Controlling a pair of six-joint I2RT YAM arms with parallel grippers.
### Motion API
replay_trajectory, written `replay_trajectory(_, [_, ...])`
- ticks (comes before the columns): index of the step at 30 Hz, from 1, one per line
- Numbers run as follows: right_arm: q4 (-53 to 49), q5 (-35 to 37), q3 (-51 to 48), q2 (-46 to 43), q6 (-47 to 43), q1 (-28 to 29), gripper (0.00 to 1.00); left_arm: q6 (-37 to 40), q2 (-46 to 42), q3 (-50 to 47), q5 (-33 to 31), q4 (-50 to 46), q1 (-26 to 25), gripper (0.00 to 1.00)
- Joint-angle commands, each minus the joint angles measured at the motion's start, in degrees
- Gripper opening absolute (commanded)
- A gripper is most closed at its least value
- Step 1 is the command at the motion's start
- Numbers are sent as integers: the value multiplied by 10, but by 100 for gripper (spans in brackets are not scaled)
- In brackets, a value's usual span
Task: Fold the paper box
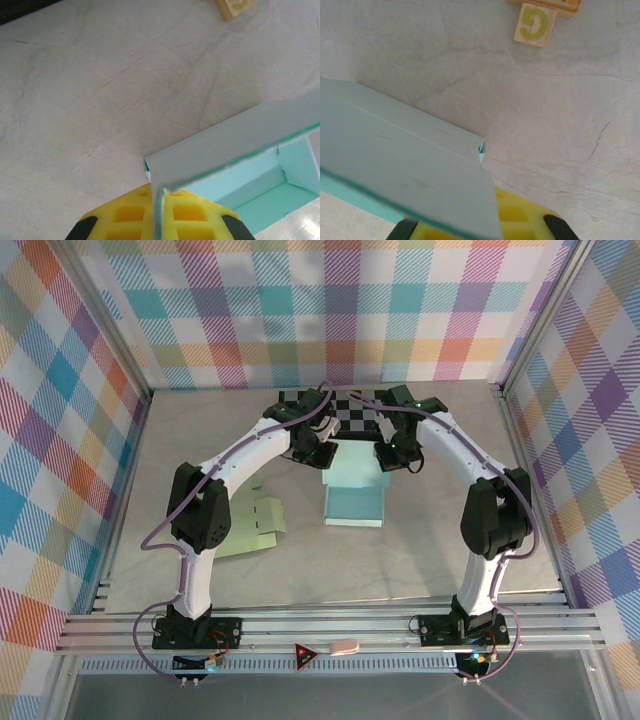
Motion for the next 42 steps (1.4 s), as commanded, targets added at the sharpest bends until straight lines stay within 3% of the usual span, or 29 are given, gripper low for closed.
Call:
replay_trajectory(1, [2,26,38,12,56,17,0,-42,-14,-2,-34,10,-4,0])
replay_trajectory(7, [31,58,105,48,134,52,0,-96,-23,5,-79,25,20,0])
replay_trajectory(14, [128,102,116,71,172,93,0,-148,-32,-32,-53,104,62,0])
replay_trajectory(26, [277,134,-18,26,211,118,0,-158,-96,-177,-31,240,65,0])
replay_trajectory(33, [293,145,-49,9,275,128,0,-175,-126,-228,-15,271,65,0])
replay_trajectory(42, [335,191,-126,-25,282,158,0,-207,-173,-324,1,332,63,0])
